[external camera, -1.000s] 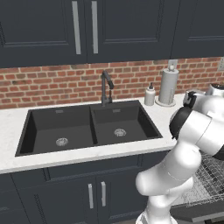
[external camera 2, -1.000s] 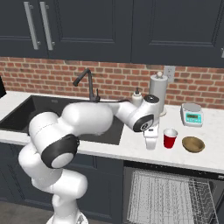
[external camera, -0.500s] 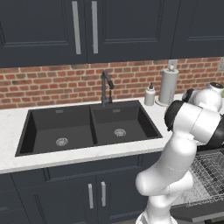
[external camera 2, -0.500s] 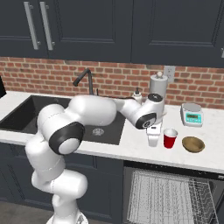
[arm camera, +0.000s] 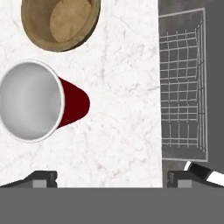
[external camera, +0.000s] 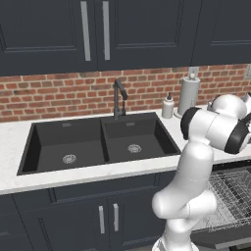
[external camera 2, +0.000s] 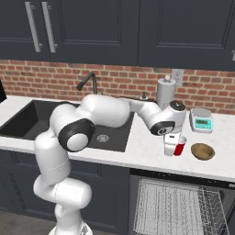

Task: Pick up the cup and bowl from the counter, place them in the dishwasher, and close the dishwasher door.

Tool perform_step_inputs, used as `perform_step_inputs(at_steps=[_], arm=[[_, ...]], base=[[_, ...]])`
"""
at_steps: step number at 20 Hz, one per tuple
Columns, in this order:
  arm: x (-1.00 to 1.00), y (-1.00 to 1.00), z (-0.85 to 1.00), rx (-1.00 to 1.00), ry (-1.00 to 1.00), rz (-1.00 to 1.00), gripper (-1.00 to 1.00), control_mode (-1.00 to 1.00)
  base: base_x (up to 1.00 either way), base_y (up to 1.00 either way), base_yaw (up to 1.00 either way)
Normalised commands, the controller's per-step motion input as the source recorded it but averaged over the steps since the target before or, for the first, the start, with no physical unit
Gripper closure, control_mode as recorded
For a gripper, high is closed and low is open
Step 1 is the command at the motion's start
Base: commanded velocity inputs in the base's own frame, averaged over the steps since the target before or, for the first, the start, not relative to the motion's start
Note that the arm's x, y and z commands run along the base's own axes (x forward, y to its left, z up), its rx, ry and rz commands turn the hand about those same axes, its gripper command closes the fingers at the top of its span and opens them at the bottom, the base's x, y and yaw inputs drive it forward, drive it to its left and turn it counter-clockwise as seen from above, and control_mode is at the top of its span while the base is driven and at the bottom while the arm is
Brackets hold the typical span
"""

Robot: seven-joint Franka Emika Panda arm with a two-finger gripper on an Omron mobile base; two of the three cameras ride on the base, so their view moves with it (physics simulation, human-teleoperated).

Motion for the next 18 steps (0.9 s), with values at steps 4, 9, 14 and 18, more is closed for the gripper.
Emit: perform_step_inputs(at_steps=[4,9,14,18], arm=[[0.22,-0.01,-0.19,0.0,0.0,-0.06,-1.0,-1.0],[0.19,-0.14,-0.24,0.0,0.0,-0.05,-1.0,-1.0],[0.19,-0.22,-0.11,0.03,0.0,-0.05,-1.0,-1.0],[0.13,-0.16,0.0,0.05,0.0,-0.06,-1.0,-1.0]], base=[[0.0,0.0,0.0],[0.0,0.0,0.0],[0.0,0.0,0.0],[0.0,0.0,0.0]])
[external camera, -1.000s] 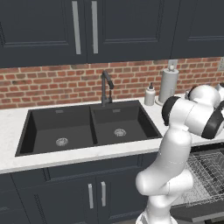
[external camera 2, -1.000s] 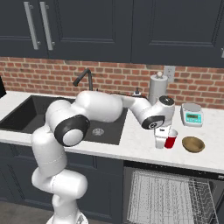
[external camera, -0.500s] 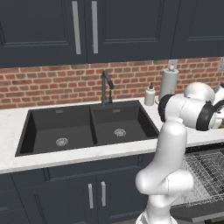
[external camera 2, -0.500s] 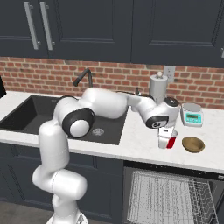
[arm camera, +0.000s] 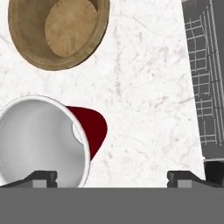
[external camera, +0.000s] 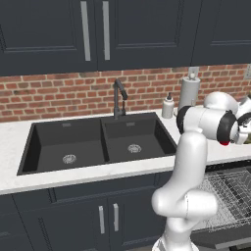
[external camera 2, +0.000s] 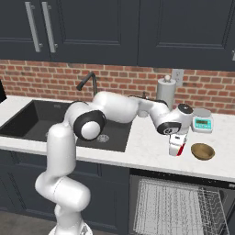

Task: Pick up the cup and bowl from the counter, place them in the dishwasher, and close the dishwasher door.

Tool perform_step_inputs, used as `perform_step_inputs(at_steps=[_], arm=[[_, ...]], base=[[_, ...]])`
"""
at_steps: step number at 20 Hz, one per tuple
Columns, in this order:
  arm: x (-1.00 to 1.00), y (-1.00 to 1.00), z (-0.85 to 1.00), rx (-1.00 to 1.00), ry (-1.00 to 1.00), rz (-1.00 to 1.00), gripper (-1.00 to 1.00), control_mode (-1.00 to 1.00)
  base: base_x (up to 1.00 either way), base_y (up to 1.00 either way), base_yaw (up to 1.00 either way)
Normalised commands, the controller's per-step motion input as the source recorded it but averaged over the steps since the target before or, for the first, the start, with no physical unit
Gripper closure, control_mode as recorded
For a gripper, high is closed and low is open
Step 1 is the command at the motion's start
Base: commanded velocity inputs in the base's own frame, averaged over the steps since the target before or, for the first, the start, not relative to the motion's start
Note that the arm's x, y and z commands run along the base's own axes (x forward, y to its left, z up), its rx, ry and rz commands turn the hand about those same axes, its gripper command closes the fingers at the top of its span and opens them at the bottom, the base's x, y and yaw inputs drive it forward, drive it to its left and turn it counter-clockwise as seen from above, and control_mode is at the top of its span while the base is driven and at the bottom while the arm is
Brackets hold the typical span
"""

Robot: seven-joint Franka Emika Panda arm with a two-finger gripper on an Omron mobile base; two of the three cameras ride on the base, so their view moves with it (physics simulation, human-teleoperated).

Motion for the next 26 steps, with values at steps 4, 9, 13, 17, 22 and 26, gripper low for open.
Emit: perform_step_inputs(at_steps=[4,9,13,17,22,26], arm=[[0.07,-0.19,0.0,0.07,-0.01,-0.05,-1.0,-1.0],[0.14,-0.13,0.0,0.05,-0.04,-0.04,-1.0,-1.0],[0.28,-0.06,0.0,0.01,-0.03,-0.05,-1.0,-1.0],[0.27,-0.08,0.0,0.02,0.0,-0.03,-1.0,-1.0],[0.03,-0.17,-0.05,0.04,0.01,0.0,-1.0,-1.0],[-0.01,-0.07,-0.2,0.01,0.05,0.0,-1.0,-1.0]], base=[[0.0,0.0,0.0],[0.0,0.0,0.0],[0.0,0.0,0.0],[0.0,0.0,0.0],[0.0,0.0,0.0],[0.0,0.0,0.0]])
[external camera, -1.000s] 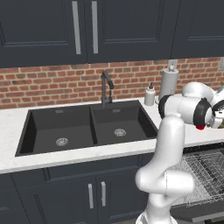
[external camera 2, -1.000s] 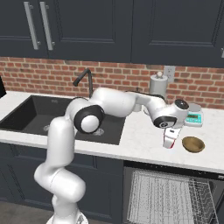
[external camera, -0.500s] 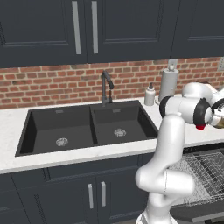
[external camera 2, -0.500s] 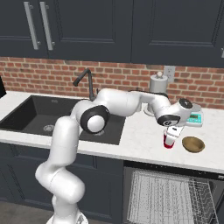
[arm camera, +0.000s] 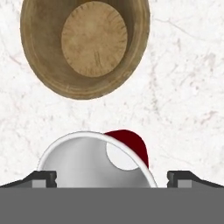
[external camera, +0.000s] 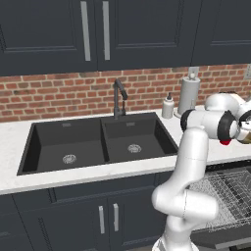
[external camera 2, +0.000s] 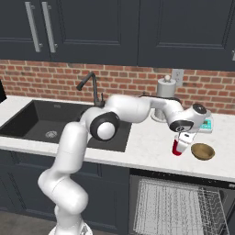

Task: Pick up the cup and bowl from the counter, place them in the dishwasher, and close the dishwasher door.

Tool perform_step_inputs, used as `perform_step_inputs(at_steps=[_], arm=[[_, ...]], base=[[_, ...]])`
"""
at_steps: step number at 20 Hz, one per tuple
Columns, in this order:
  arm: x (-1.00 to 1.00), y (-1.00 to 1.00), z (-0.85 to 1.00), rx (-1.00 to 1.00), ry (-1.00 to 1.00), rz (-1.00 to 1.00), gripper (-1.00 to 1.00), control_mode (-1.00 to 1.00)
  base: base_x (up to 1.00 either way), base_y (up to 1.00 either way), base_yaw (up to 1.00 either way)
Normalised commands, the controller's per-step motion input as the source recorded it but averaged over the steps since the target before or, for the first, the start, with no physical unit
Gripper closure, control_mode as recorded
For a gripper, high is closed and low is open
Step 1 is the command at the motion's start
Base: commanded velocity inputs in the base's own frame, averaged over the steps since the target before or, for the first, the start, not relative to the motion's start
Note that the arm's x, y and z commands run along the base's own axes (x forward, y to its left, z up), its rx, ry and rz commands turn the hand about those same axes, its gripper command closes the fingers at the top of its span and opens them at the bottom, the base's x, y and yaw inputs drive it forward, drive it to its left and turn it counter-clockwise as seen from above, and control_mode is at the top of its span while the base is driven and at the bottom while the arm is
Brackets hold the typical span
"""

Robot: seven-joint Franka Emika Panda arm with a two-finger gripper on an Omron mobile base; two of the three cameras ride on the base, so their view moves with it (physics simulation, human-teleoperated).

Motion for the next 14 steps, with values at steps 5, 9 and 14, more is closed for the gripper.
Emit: perform_step_inputs(at_steps=[5,9,14], arm=[[-0.01,0.01,-0.26,0.0,0.07,-0.01,1.0,-1.0],[0.0,0.01,-0.25,0.0,0.07,-0.02,1.0,-1.0],[-0.06,0.0,-0.2,0.0,0.04,0.0,1.0,-1.0]], base=[[0.0,0.0,0.0],[0.0,0.0,0.0],[0.0,0.0,0.0]])
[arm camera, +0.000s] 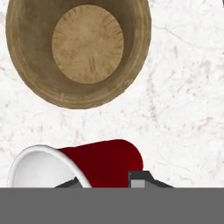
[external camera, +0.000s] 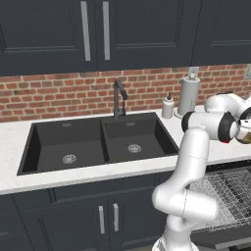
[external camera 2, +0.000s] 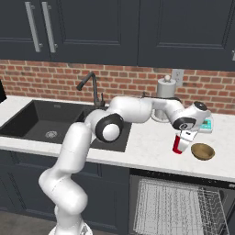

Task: Pick up the cup and bowl from the counter, place them in the dishwasher, and close the dishwasher door.

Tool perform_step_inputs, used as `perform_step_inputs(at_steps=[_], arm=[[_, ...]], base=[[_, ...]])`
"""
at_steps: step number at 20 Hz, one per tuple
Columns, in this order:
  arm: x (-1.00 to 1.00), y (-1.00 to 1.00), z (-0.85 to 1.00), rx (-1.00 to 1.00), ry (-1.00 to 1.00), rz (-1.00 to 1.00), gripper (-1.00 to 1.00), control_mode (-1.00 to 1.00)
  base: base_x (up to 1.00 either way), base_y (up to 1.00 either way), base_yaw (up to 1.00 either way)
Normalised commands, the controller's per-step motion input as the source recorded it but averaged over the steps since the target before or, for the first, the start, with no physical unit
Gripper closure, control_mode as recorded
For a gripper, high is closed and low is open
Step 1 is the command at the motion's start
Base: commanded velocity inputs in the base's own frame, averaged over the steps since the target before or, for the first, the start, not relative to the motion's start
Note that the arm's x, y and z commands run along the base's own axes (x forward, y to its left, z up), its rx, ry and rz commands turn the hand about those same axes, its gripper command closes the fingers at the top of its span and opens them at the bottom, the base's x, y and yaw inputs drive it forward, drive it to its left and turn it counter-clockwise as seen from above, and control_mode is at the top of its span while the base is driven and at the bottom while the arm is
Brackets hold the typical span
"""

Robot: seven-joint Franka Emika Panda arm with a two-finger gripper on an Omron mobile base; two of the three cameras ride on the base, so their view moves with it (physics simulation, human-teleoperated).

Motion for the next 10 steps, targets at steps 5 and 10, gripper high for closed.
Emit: perform_step_inputs(at_steps=[5,10], arm=[[-0.12,0.0,-0.11,0.0,0.01,0.0,1.0,-1.0],[-0.39,0.0,0.0,0.0,-0.04,0.0,1.0,-1.0]], base=[[0.0,0.0,0.0],[0.0,0.0,0.0]])
